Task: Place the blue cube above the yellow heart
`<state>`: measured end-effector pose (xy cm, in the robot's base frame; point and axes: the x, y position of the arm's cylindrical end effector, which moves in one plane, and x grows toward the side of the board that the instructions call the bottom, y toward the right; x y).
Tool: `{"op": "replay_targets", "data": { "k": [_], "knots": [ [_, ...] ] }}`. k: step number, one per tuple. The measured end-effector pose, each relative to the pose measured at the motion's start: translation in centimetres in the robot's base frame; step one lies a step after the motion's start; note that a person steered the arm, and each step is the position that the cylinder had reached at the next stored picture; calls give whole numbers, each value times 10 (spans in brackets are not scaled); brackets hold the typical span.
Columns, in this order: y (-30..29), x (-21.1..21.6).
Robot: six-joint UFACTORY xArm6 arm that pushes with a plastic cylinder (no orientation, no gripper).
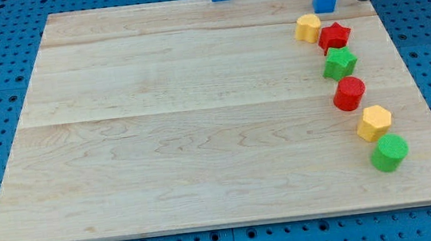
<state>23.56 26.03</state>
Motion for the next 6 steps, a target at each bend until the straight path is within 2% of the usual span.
{"op": "replay_targets", "data": {
  "k": [1,2,4,5,6],
  "knots": [
    [-50,27],
    [-25,25],
    [-35,24],
    [-110,24],
    [-106,24]
  ]
}}
